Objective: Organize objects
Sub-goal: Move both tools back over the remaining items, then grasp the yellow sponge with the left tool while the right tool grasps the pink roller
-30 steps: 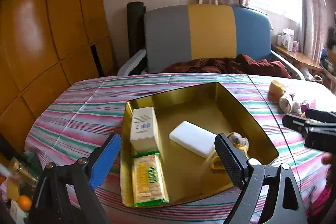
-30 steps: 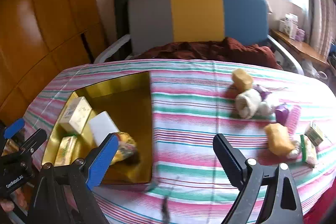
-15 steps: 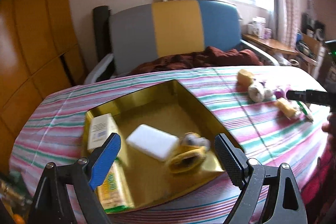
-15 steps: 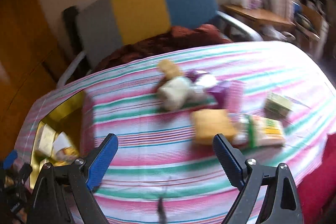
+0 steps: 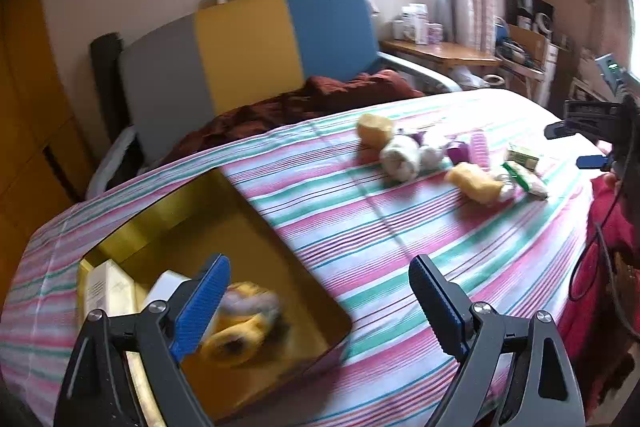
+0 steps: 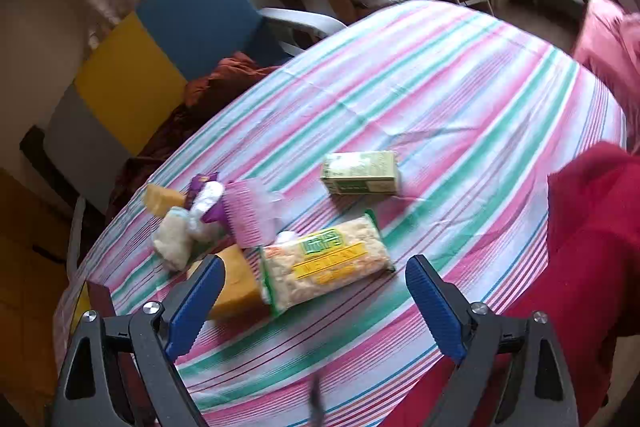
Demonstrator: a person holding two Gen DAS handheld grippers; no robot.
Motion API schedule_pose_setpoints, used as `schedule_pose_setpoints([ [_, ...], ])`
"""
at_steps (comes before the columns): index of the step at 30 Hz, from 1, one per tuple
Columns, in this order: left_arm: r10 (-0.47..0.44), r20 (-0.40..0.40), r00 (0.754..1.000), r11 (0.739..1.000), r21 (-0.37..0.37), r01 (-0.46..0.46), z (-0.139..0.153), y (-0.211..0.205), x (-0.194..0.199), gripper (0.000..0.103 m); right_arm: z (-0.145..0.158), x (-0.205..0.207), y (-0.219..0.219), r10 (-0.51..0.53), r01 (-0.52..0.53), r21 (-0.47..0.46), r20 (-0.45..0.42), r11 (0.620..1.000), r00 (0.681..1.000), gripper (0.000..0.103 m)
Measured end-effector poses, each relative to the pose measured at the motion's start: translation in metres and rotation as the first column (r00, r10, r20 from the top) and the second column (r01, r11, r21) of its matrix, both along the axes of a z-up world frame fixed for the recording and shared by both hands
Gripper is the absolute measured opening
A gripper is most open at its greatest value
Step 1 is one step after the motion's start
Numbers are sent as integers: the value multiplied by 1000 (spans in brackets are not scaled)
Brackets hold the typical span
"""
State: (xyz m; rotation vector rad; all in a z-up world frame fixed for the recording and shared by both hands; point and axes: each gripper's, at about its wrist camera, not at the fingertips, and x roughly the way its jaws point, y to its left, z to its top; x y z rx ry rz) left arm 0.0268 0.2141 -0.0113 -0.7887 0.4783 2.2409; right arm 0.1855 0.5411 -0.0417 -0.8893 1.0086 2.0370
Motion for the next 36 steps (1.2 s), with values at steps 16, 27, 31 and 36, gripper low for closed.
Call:
schedule_pose_setpoints([
  [16,-401,31,916,911,-94,402,-21,142,3,97,-21,-2,12,38,-47,-108,-80,993,996,94],
  [27,-590,62,805,783,-198,590,-53,228,-1,97,-26,-3,15,55,-74,-155,-121,985,991,94],
  [31,-619,98,780,756,-195,624,-63,245,-4,96,-28,-4,16,60,-81,-167,-130,983,990,94],
  [36,-607,211,766,754,-151,639,-76,253,-13,63,-29,-4,17,63,-85,-176,-128,981,990,94],
])
